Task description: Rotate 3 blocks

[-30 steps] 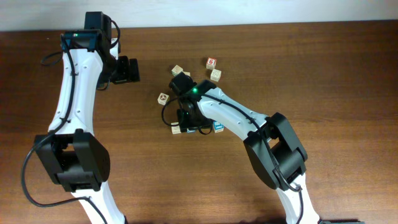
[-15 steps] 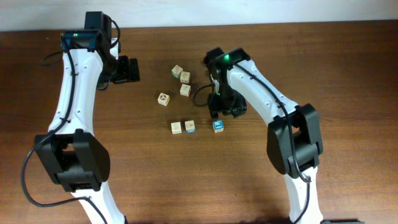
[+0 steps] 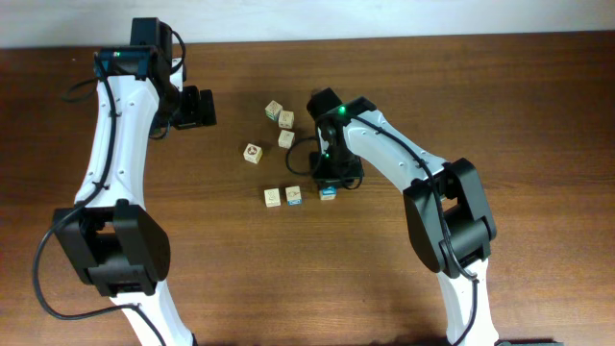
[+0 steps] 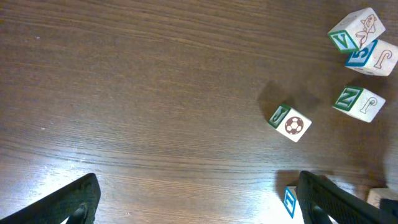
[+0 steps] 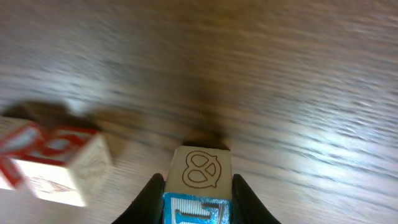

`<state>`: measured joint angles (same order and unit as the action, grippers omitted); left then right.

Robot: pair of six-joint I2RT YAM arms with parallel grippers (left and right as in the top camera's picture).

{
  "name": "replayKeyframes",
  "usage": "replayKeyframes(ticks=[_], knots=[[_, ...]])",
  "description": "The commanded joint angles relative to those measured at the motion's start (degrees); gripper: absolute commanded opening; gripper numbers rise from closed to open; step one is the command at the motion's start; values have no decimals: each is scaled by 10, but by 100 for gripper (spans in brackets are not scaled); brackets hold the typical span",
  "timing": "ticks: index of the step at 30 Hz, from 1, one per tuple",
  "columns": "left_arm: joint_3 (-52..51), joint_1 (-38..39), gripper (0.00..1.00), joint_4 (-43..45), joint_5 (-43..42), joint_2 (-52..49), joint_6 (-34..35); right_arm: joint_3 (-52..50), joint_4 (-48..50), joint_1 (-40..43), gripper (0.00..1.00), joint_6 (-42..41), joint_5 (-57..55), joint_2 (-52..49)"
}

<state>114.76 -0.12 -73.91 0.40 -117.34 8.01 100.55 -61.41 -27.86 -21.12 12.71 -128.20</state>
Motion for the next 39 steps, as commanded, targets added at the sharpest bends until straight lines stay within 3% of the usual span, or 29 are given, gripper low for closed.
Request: replayKeyframes(ticks=[1,10,12,17,20,22,24,25,26,27,29,31,33,39], knots=[[5,0,99,0,-6,0,1,-1,17,-4,22,-36,38,3],[5,0,99,-3,-6,0,1,-1,32,-40,23,-47,16,3],[5,0,99,-3,-6,0,1,-1,32,-40,39,-47,16,3],[5,0,99,-5,-6,0,1,1,36,-40,40,-47,17,4],[5,0,100,-7,-6,0,1,70,7,-37,40,-39,17,32],[5,0,94,-15,-6,0,1,117,-26,-30,40,-31,17,50],[3,0,77,-74,-6,0,1,135,-85,9,24,-11,51,60],[-9,0,64,-101,-8,0,1,128,-109,28,15,14,48,60],[-33,0,40,-110,-18,0,1,111,-113,36,13,28,47,60],[-69,2,24,-103,-31,0,1,81,-105,36,11,34,41,59],[-164,12,0,-35,-63,0,1,20,-63,35,8,33,34,59],[-249,41,0,60,-103,0,1,-44,2,35,5,33,34,59],[-273,75,0,99,-106,0,1,-83,43,35,4,33,53,59],[-276,156,0,124,-118,0,18,-111,92,2,4,30,73,59]])
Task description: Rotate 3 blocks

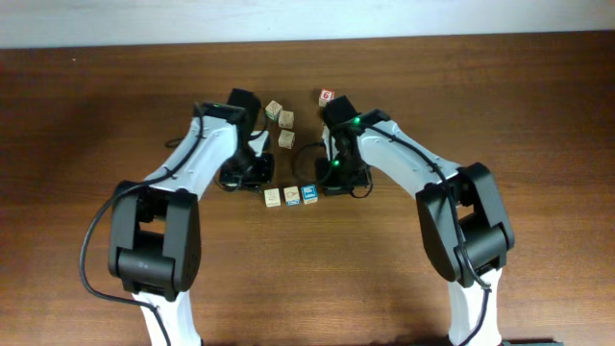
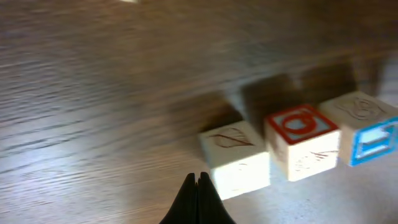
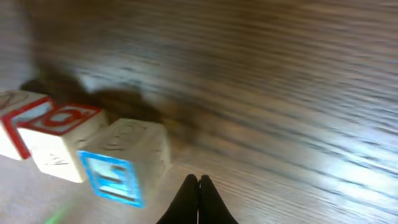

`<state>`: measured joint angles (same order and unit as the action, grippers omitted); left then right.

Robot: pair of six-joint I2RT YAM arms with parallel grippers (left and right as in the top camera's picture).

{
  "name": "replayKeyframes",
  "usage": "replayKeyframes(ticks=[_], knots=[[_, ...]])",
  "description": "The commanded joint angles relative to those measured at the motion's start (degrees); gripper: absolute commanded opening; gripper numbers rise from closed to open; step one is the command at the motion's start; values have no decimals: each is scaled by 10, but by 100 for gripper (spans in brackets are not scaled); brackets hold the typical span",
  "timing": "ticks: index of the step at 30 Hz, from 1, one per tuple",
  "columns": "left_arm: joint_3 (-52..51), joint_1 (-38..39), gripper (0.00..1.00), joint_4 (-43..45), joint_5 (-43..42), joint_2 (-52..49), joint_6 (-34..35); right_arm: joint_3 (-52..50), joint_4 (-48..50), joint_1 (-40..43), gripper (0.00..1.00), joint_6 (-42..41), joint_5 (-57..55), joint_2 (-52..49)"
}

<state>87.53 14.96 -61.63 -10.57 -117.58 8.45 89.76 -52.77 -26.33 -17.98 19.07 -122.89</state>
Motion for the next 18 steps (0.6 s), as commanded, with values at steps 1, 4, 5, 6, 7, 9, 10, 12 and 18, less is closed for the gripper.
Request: replayKeyframes(ticks=[1,4,5,6,7,9,10,12,18], knots=[[-4,5,0,1,-8,3,14,-3,10,-16,4,-5,15,6],[-4,5,0,1,-6,3,14,-3,28,-28,4,-10,35,6],[-4,5,0,2,4,3,14,-3,36,-34,4,-16,35,6],[-4,4,0,3,14,3,13,-3,42,-39,4,-20,34,6],[-4,3,0,1,18,3,9,-3,49,-43,4,-20,34,6],[-4,3,0,-5,18,3,9,-3,51,-44,4,-20,34,6],[-4,3,0,-7,18,3,9,-3,52,-44,4,-20,34,6],[-3,3,0,-5,29,3,9,-3,53,-45,4,-20,34,6],[24,-81,0,-55,-97,5,-98,-3,64,-35,4,-17,33,6]])
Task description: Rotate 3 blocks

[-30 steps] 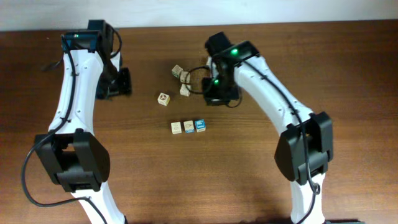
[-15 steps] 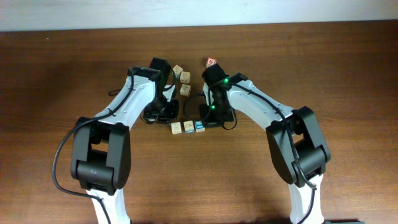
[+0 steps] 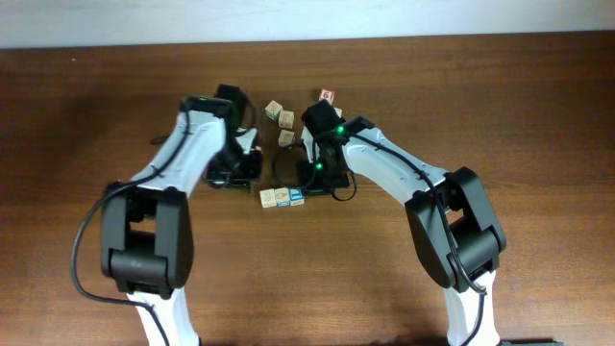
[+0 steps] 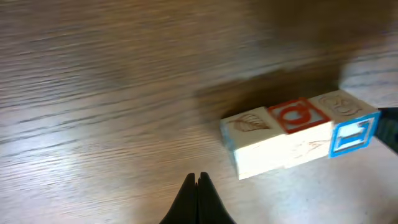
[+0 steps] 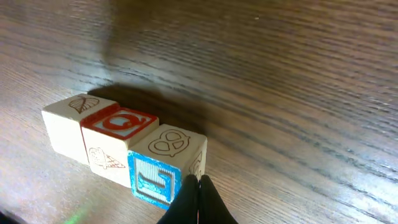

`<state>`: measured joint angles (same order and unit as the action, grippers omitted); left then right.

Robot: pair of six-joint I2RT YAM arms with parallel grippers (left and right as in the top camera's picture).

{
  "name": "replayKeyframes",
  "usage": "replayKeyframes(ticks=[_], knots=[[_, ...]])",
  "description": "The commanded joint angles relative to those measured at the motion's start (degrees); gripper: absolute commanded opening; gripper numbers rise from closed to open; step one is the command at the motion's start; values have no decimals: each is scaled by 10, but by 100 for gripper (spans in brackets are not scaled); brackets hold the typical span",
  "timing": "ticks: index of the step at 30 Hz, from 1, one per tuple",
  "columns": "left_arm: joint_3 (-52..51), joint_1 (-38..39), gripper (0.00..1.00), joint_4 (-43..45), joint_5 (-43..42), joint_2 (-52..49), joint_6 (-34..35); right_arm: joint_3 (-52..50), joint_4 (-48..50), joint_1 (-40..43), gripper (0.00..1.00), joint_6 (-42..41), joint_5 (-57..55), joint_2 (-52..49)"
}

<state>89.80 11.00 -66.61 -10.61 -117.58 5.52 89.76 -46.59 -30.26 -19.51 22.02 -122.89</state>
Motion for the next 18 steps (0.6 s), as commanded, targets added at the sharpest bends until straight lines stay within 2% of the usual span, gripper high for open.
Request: replayKeyframes(ticks=[1,4,5,6,10,13,15,18], knots=[[-17,-47,0,3,-114,5,-76,-3,2,10,4,-2,3,6],[-115,-48,0,102,-217,5,-85,-3,4,14,4,-2,7,6],[-135,-48,0,123,-220,5,-64,-3,3,14,4,-2,8,6],[-161,-48,0,148,-219,5,-39,-3,3,14,4,-2,7,6],[-169,-48,0,172,-220,6,-21,-3,3,14,4,-2,7,6],[-169,-48,0,208,-216,6,-21,-3,-7,14,4,-14,7,6],[-169,-48,0,198,-208,6,-39,-3,-14,14,4,-42,7,6],[-162,-49,0,176,-148,6,-59,-3,-26,22,4,-63,17,6]])
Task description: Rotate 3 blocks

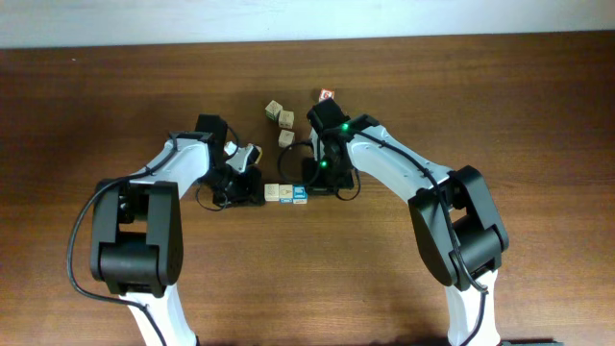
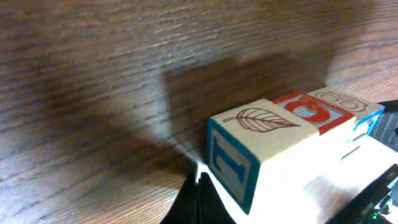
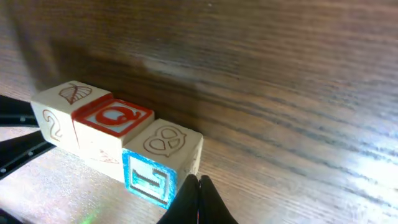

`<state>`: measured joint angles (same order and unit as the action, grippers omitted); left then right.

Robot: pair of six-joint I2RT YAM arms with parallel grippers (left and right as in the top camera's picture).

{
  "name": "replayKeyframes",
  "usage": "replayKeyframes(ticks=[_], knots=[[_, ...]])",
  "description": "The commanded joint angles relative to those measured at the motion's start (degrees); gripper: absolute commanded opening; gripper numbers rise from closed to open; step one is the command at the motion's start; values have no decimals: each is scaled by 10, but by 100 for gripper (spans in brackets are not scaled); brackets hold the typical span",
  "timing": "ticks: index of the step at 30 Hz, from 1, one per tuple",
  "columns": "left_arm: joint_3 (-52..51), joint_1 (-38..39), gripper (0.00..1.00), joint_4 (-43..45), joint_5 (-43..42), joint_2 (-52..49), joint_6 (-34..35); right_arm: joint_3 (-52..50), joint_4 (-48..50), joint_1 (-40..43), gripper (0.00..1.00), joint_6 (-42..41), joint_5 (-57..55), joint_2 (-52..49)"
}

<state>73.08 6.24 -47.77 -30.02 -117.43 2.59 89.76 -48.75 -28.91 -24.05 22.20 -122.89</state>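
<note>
Three wooden blocks lie pressed together in a row: a leaf block (image 1: 272, 193), a red Q block (image 1: 286, 193) and a pretzel block (image 1: 300, 194) with a blue-framed side. My left gripper (image 2: 198, 182) is shut, its tips at the leaf block (image 2: 249, 149), the row's left end. My right gripper (image 3: 199, 184) is shut, its tips against the pretzel block (image 3: 165, 152) at the right end. From the right wrist the Q block (image 3: 115, 123) sits between the leaf block (image 3: 62, 106) and the pretzel block. Neither gripper holds anything.
Three loose blocks (image 1: 285, 120) lie in a cluster behind the row, and a red-faced block (image 1: 327, 96) is further back right. Both arms lean in low over the brown wooden table (image 1: 500, 115), one on each side of the row.
My left gripper has come from behind the row's left end down to that end. The row was tilted and now lies level, a little further right. The right gripper stays at the pretzel block.
First my left gripper stood open at the back left while my right gripper was shut on the pretzel block beside two spaced blocks. Then both grippers were shut and empty near three loosely lined blocks. Then the blocks touched in a tilted row, now level between both tips.
</note>
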Motion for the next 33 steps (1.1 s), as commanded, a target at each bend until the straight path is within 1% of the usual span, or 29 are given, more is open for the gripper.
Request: replayKeyframes(ticks=[1,2,4,5,8,10,13,15,16,17,19,22,26,33], knots=[[16,-4,0,-25,50,4,-42,-3,-5,16,4,-11,33,6],[32,-9,0,-42,50,4,-60,-3,-8,28,4,16,62,6],[53,-13,0,-62,50,4,-93,-3,-30,29,4,28,60,6],[64,-13,0,-73,50,4,-111,-3,-37,30,4,28,38,8],[91,-29,0,-76,59,5,-110,28,-35,28,4,28,-30,38],[143,-51,0,-85,73,8,-83,67,-27,9,4,28,-51,42],[216,-72,0,-96,130,10,-36,68,66,-45,4,25,-51,36],[219,-73,0,-94,165,10,-19,68,92,-82,4,-22,-115,35],[219,-73,0,-96,192,10,-17,68,106,-104,4,-38,-168,35],[219,-73,0,-96,219,10,-1,68,122,-117,4,-42,-199,27],[219,-83,0,-90,252,10,43,68,146,-120,4,-50,-198,5],[219,-99,0,-88,254,10,43,68,154,-120,4,-50,-194,-21],[219,-99,0,-89,254,10,43,68,155,-120,4,-50,-179,-47],[218,-99,0,-89,254,10,43,68,130,-120,4,-50,-161,-49]])
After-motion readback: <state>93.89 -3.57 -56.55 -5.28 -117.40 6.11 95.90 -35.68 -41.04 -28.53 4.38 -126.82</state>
